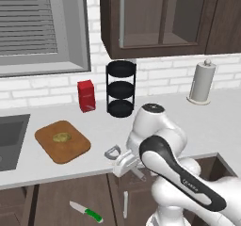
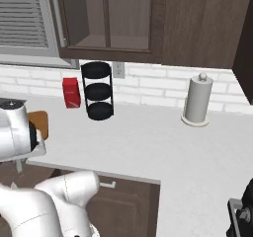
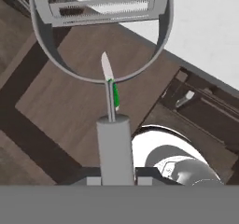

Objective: Place the appropriate cutting tool for cutting the potato skin on the cutting board.

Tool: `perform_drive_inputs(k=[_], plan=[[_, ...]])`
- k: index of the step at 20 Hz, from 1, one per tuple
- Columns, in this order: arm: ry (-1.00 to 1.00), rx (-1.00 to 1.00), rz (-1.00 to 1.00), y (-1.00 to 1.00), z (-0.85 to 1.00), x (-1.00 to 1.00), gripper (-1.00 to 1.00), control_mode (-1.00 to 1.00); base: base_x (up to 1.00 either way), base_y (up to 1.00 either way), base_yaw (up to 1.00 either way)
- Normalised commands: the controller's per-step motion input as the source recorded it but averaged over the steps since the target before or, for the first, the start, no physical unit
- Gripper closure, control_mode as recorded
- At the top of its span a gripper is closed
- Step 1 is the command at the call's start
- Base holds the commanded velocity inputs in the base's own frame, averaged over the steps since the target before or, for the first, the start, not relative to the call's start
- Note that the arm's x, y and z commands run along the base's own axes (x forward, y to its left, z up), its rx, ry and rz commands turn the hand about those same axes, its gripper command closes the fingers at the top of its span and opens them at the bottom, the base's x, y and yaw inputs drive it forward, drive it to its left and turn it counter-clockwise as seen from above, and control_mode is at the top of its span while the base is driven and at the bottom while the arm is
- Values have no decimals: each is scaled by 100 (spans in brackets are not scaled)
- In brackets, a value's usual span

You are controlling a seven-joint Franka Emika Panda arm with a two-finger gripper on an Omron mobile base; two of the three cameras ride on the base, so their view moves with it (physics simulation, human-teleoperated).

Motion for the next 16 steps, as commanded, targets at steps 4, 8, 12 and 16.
perform_drive_inputs(k=[4,8,12,16], plan=[[17,0,44,3,32,100,100,-100,0,0,0],[18,-1,44,24,21,99,100,-100,0,0,0],[11,-8,42,41,0,74,100,-100,0,0,0],[4,-14,33,67,-4,63,100,-100,0,0,0]])
